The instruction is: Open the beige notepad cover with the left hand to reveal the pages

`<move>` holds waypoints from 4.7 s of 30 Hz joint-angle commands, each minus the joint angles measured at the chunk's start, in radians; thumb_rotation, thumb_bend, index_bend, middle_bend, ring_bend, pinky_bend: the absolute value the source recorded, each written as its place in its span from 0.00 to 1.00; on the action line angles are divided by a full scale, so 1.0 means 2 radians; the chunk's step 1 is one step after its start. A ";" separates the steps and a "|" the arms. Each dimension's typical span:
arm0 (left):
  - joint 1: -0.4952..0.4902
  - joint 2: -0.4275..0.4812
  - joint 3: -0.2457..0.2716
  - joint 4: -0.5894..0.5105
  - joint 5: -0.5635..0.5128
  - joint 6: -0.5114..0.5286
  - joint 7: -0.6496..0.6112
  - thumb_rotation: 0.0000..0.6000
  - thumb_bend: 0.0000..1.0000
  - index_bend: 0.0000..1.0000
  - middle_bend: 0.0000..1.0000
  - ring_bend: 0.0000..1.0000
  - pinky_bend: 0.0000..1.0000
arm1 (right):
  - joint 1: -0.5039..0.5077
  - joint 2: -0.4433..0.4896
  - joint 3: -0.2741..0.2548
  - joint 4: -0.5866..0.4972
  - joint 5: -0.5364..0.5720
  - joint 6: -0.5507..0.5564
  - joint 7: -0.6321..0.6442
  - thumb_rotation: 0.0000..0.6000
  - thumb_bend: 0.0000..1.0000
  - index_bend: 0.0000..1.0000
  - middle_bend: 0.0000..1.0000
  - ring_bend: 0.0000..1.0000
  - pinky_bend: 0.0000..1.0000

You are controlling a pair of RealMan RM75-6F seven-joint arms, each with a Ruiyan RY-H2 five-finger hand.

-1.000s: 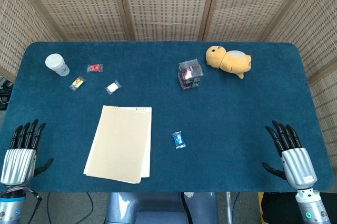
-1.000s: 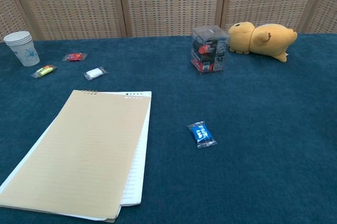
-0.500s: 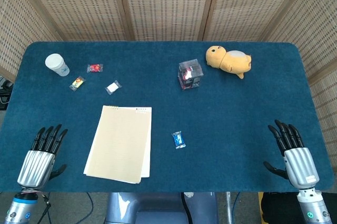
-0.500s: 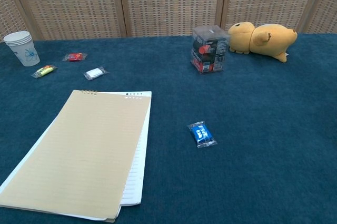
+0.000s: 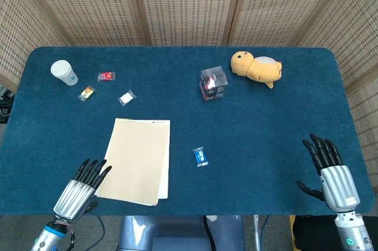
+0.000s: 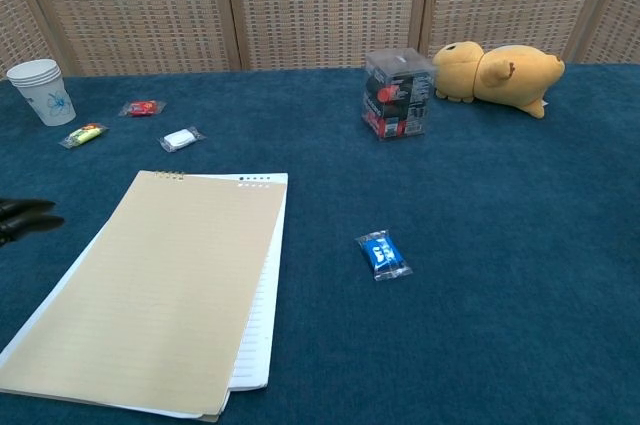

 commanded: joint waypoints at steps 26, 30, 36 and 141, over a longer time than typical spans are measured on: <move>-0.025 -0.076 -0.005 0.038 -0.022 -0.057 0.051 1.00 0.31 0.00 0.00 0.00 0.02 | -0.001 0.005 0.003 0.001 0.002 0.005 0.021 1.00 0.04 0.04 0.00 0.00 0.00; -0.026 -0.079 -0.001 0.038 -0.021 -0.058 0.052 1.00 0.31 0.00 0.00 0.00 0.02 | -0.001 0.005 0.003 0.002 0.003 0.004 0.023 1.00 0.04 0.04 0.00 0.00 0.00; -0.027 -0.083 0.000 0.041 -0.024 -0.062 0.061 1.00 0.31 0.00 0.00 0.00 0.02 | -0.002 0.006 0.003 0.001 0.003 0.005 0.024 1.00 0.04 0.04 0.00 0.00 0.00; -0.117 -0.159 -0.111 0.041 -0.261 -0.101 0.219 1.00 0.62 0.00 0.00 0.00 0.00 | -0.002 0.005 0.000 0.004 -0.008 0.013 0.058 1.00 0.03 0.04 0.00 0.00 0.00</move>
